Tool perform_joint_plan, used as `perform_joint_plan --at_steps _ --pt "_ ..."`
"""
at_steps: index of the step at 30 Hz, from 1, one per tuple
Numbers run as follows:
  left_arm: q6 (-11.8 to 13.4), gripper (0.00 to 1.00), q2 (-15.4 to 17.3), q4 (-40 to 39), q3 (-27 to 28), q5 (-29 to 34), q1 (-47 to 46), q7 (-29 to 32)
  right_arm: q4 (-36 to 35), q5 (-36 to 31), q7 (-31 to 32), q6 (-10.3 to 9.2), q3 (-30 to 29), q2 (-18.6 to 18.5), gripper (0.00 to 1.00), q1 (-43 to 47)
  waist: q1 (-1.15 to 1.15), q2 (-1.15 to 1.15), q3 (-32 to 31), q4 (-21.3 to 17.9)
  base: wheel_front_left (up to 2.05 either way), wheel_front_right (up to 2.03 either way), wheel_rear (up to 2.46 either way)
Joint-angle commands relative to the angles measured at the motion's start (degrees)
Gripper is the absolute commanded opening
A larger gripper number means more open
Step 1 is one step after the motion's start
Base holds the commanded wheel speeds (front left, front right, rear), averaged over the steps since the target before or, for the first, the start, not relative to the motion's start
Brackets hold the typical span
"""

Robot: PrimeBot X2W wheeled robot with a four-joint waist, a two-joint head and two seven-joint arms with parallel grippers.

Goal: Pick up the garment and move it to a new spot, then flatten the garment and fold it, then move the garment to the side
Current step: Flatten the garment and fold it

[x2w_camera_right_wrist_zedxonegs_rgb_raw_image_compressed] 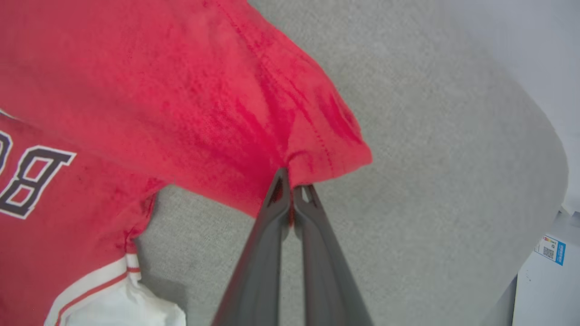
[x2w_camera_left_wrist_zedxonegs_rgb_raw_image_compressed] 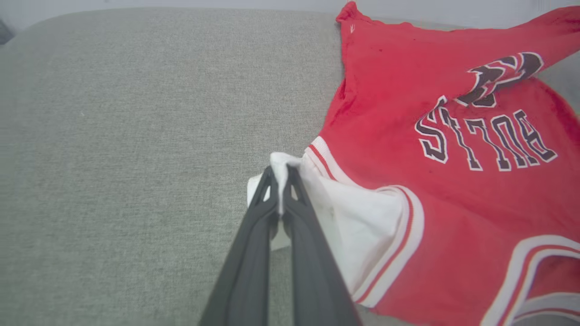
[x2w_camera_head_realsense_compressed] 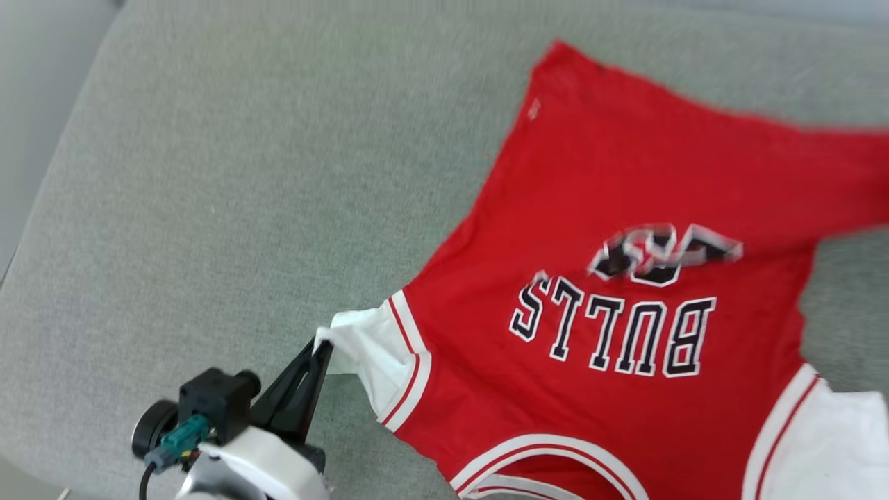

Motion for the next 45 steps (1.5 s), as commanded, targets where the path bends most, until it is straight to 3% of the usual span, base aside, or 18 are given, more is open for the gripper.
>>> perform_joint_plan --at_steps 1,6,10,17,22,23,24,26,33,34,38,45 --pt "0.5 0.00 0.5 0.1 0.4 -0.4 1.2 -0.3 -1.7 1.4 -1.0 -0.03 0.6 -2.6 0.00 4.3 0.00 0.00 -4.2 -2.1 0.00 0.00 0.00" --pt "1.9 0.00 1.7 -0.1 1.8 -1.8 4.5 -0.9 -7.0 6.1 -5.6 -0.03 0.3 -9.5 0.00 18.4 0.00 0.00 -7.2 -3.8 0.00 0.00 0.00" --pt "2.5 0.00 2.5 -0.2 2.4 -2.4 6.5 -1.3 -7.4 8.5 -8.8 -0.02 -0.7 -11.4 0.00 27.4 0.00 0.00 -8.4 -4.8 0.00 0.00 0.00" --pt "2.6 0.00 2.5 0.0 3.0 -3.1 8.6 -1.7 -4.4 11.9 -16.4 -0.02 -3.6 -9.3 0.00 47.0 0.00 0.00 -9.3 -5.9 0.00 0.00 0.00" --pt "2.5 0.00 2.5 0.4 3.2 -3.0 8.6 -1.8 -4.5 11.5 -19.5 -0.02 -5.8 -6.7 0.00 53.4 0.00 0.00 -9.2 -6.5 0.00 0.00 0.00" --pt "2.4 0.00 2.5 0.5 3.2 -3.0 8.6 -1.8 -4.9 11.3 -20.0 -0.03 -6.9 -6.4 0.61 53.3 0.00 0.00 -9.2 -6.6 0.00 0.00 0.00" --pt "2.3 0.00 2.6 0.6 3.1 -3.0 8.6 -1.8 -5.5 11.0 -20.5 -0.03 -8.1 -6.3 1.00 52.9 0.00 0.00 -9.3 -6.7 0.00 0.00 0.00" --pt "2.1 0.00 2.4 0.8 2.7 -2.6 7.8 -1.5 -11.6 9.4 -21.8 -0.02 -16.4 -7.7 1.00 47.4 0.00 0.00 -9.7 -6.6 0.00 0.00 0.00" --pt "1.2 0.00 1.3 0.4 1.6 -1.3 4.9 -0.9 -18.5 7.3 -17.3 -0.02 -21.9 -9.2 1.00 36.3 0.00 0.00 -7.3 -4.1 0.00 0.00 0.00" --pt "0.6 0.00 0.5 0.6 1.2 -0.6 3.2 -0.6 -20.0 5.7 -13.0 -0.02 -19.7 -8.6 1.00 30.2 0.00 0.00 -6.0 -2.9 0.00 0.00 0.00" --pt "0.1 0.00 -0.5 0.7 0.7 0.2 1.3 -0.6 -19.9 2.6 -7.1 -0.02 -14.1 -6.6 1.00 22.1 0.00 0.00 -4.0 -1.4 0.00 0.00 0.00" --pt "-0.9 0.00 -2.8 1.2 0.1 1.5 -1.6 -1.1 -14.3 -2.4 -0.4 -0.02 -3.7 0.4 1.00 8.5 0.00 0.00 0.5 1.4 0.00 0.00 0.00"
